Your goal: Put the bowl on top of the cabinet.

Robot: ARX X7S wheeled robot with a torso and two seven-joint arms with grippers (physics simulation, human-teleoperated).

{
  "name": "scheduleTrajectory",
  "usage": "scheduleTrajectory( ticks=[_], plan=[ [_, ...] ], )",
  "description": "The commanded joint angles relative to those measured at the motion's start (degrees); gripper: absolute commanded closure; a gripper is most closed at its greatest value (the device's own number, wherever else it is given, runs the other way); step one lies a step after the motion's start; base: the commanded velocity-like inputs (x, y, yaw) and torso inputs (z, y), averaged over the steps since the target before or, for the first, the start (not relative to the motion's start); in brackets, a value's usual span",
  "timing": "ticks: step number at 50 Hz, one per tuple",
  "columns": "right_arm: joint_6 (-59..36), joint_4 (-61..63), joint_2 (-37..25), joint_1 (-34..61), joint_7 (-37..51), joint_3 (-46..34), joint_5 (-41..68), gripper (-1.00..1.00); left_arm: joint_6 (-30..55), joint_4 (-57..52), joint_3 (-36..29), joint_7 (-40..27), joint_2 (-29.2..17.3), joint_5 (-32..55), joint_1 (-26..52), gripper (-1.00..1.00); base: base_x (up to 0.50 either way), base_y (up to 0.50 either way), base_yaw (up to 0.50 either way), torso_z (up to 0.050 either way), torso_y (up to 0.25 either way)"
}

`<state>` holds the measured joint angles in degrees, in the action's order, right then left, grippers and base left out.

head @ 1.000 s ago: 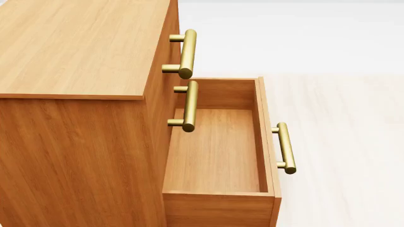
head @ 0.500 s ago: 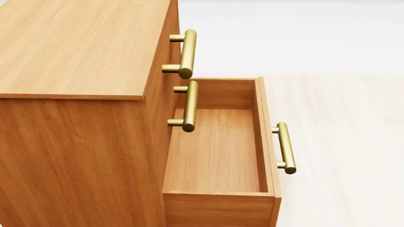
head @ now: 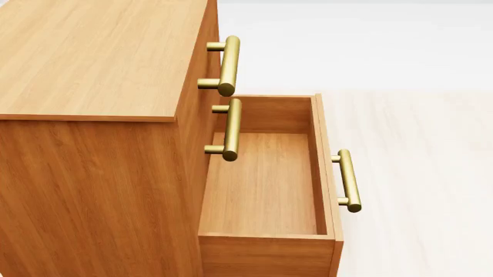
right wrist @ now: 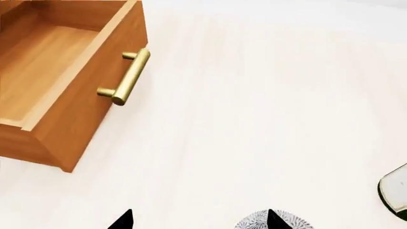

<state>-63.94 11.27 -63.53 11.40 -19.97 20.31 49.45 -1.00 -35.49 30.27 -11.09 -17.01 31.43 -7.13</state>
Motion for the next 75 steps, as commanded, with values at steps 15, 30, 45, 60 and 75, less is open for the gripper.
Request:
scheduleTrajectory(
  ticks=[15,30,45,60,75],
  plan=[
    [-4.2,-4.7,-3.5,4.5,-2.0,-7.0,1.2,-1.00,-0.5,0.2,-0.2,-0.2,-0.2,-0.1,-0.5,-1.00,0.00,0.00,0.00,0.000,0.000],
    [-3.1,-7.8,-2.0,5.8,-1.4,-10.7,-0.7,-1.00,-0.8,0.5,-0.5,-0.2,-0.4,-0.2,-0.5,-1.00,0.00,0.00,0.00,0.000,0.000],
    [2.0,-14.0,2.5,7.2,0.9,-17.5,-7.4,-1.00,-1.0,0.5,-0.8,-0.2,-0.5,-0.3,-0.7,-1.00,0.00,0.00,0.00,0.000,0.000],
    [4.4,-17.9,5.1,12.6,-0.3,-26.0,-12.7,-1.00,-1.3,0.7,-1.0,-0.3,-0.6,-0.3,-0.8,-1.00,0.00,0.00,0.00,0.000,0.000],
    [5.4,-21.0,7.7,11.9,-0.2,-29.8,-14.8,-1.00,-1.6,1.1,-1.2,-0.3,-0.7,-0.4,-0.8,-1.00,0.00,0.00,0.00,0.000,0.000]
  ],
)
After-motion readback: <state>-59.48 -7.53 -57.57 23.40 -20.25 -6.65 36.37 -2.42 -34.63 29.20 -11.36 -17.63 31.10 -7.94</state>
